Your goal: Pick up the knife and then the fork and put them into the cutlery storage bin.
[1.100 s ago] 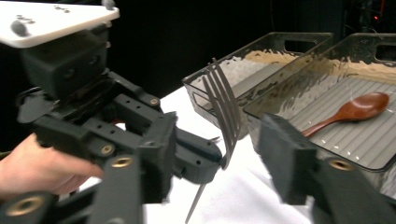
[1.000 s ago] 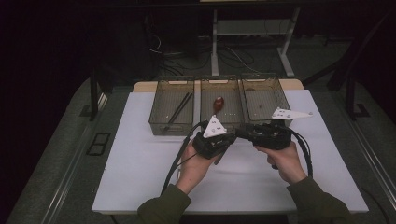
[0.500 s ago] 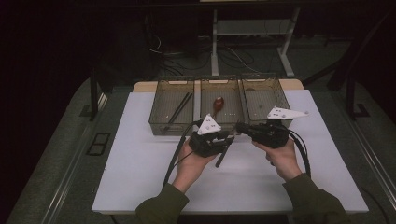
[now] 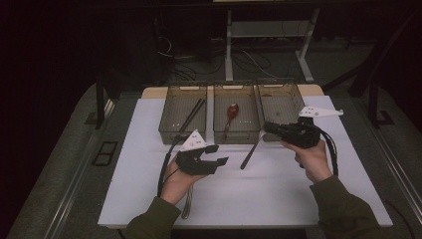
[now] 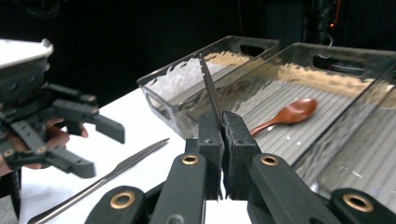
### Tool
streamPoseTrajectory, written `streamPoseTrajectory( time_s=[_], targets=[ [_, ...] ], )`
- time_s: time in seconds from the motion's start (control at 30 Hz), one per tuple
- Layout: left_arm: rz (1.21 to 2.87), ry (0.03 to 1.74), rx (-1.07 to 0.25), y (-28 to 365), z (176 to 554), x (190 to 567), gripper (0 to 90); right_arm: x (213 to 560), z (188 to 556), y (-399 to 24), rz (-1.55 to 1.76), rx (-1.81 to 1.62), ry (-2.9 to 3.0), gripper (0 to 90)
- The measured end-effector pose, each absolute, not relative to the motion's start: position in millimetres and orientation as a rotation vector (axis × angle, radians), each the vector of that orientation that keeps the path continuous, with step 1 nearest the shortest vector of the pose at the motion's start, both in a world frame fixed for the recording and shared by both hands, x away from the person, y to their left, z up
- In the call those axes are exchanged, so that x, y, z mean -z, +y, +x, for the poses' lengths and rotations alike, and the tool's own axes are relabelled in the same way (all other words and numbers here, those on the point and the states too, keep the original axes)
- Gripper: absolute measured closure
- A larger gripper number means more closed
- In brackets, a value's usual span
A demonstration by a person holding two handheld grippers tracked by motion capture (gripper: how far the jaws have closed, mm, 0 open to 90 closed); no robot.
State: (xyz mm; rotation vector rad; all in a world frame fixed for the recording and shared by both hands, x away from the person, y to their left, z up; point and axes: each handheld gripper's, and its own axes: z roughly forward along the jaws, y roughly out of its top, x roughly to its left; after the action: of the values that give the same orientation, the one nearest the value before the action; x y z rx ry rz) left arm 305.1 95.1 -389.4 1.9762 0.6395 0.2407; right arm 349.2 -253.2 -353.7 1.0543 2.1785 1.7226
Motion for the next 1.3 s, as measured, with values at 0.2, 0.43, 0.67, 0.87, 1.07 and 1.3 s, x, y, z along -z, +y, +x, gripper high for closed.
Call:
streamPoseTrajectory(
  time_s=[0.2,0.43,0.67,0.87,1.07,1.3],
  targets=[
    [1.971,0.656,-0.227,117.9,295.5,398.4,37.2,338.9,360.9,-269.4,1.076,-1.708,2.141,86.1],
    [1.953,0.669,-0.217,136.9,285.5,405.7,30.1,324.7,375.9,-286.8,1.1,-1.702,2.102,86.1],
    [1.942,0.673,-0.231,152.4,276.8,413.4,21.3,313.9,393.2,-300.9,1.128,-1.676,2.073,86.1],
    [1.958,0.687,-0.252,161.4,273.1,421.6,14.2,308.4,410.7,-315.8,1.182,-1.664,2.036,86.1],
    [1.96,0.711,-0.267,160.8,275.3,423.3,6.3,299.2,426.6,-331.7,1.221,-1.647,1.982,86.1],
    [1.974,0.732,-0.249,159.8,277.1,424.6,0.0,300.7,446.1,-349.8,1.302,-1.608,1.916,86.1]
  ],
)
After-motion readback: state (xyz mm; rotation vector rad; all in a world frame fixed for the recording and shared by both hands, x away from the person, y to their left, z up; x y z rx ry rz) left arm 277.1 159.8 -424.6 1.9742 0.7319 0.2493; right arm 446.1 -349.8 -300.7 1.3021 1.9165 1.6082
